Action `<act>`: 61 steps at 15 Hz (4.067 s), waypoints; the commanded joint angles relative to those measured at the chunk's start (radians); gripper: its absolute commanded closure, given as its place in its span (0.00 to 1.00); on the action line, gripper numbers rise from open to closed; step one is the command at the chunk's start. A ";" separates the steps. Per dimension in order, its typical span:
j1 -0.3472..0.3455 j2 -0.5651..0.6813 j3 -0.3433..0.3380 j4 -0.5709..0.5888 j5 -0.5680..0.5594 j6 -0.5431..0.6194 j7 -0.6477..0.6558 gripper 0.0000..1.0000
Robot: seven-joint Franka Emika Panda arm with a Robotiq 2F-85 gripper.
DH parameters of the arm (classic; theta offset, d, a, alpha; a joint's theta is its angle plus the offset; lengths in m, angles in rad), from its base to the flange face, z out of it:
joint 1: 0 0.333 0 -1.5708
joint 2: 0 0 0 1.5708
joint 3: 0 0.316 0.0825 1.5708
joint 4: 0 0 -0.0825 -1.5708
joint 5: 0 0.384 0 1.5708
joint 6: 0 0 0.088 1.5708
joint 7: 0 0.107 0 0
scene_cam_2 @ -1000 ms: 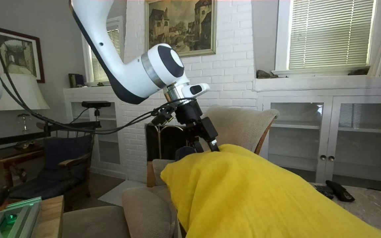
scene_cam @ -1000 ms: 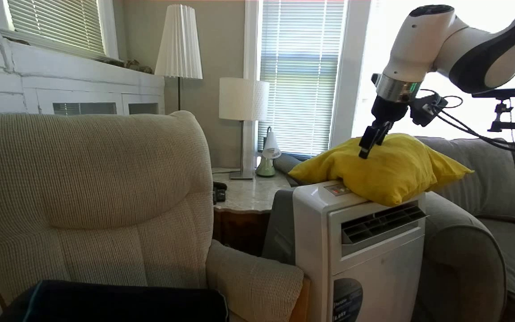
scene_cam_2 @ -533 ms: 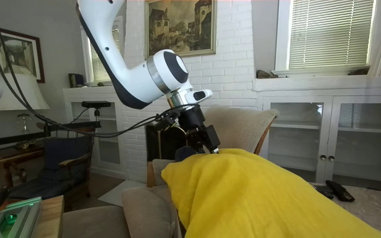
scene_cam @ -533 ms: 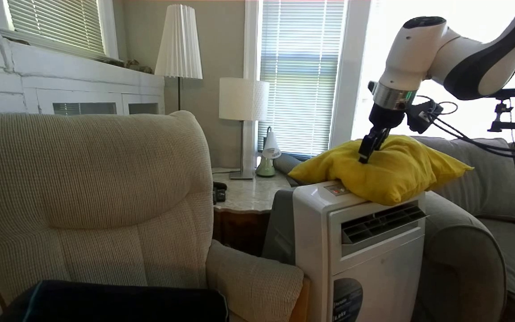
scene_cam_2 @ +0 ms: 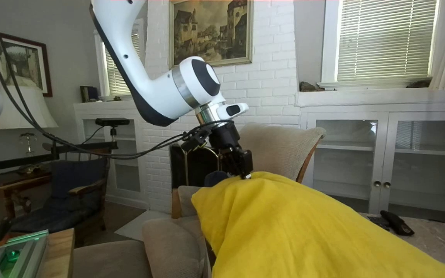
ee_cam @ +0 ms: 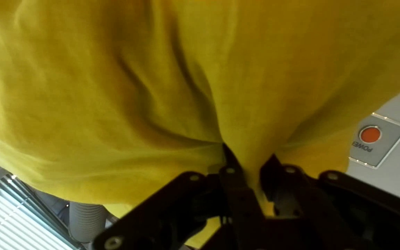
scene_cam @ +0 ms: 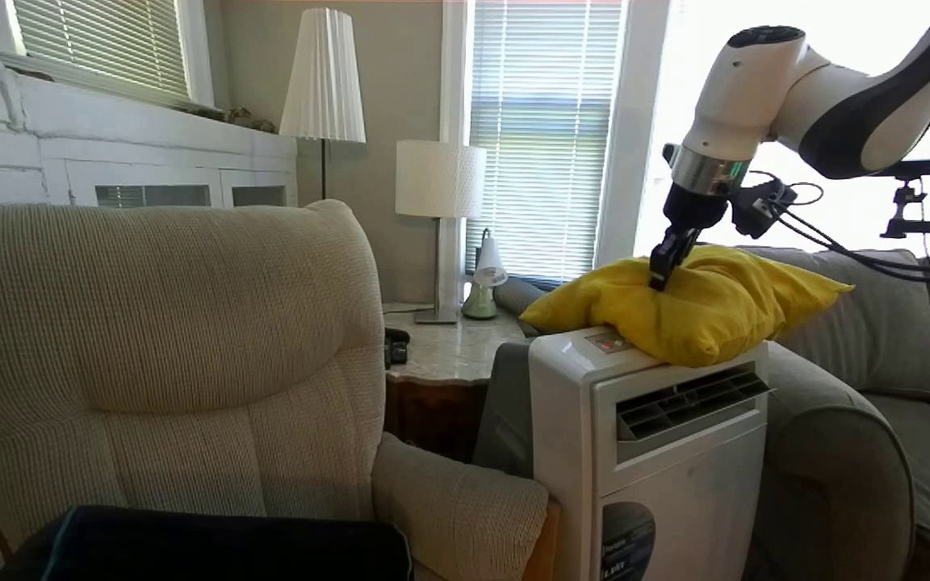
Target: Move the yellow cushion to the chair on the left then press a button to switch the aircon off
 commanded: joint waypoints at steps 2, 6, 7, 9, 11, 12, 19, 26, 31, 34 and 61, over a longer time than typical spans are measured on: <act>0.003 -0.041 0.013 -0.026 0.040 0.048 0.047 1.00; 0.005 -0.107 0.027 -0.055 0.106 0.106 0.061 1.00; 0.007 -0.126 0.030 -0.061 0.117 0.126 0.069 1.00; 0.016 -0.172 0.045 -0.073 0.169 0.179 0.071 1.00; 0.033 -0.213 0.061 -0.081 0.215 0.240 0.068 1.00; 0.045 -0.228 0.070 -0.081 0.232 0.266 0.065 1.00; 0.181 -0.249 0.142 -0.021 0.298 0.380 0.040 1.00; 0.256 -0.171 0.232 0.068 0.232 0.426 0.048 1.00; 0.259 -0.070 0.307 0.150 0.141 0.405 0.090 1.00; 0.283 0.008 0.317 0.221 0.059 0.378 0.125 1.00; 0.631 0.648 0.085 0.781 -0.456 0.180 0.536 0.32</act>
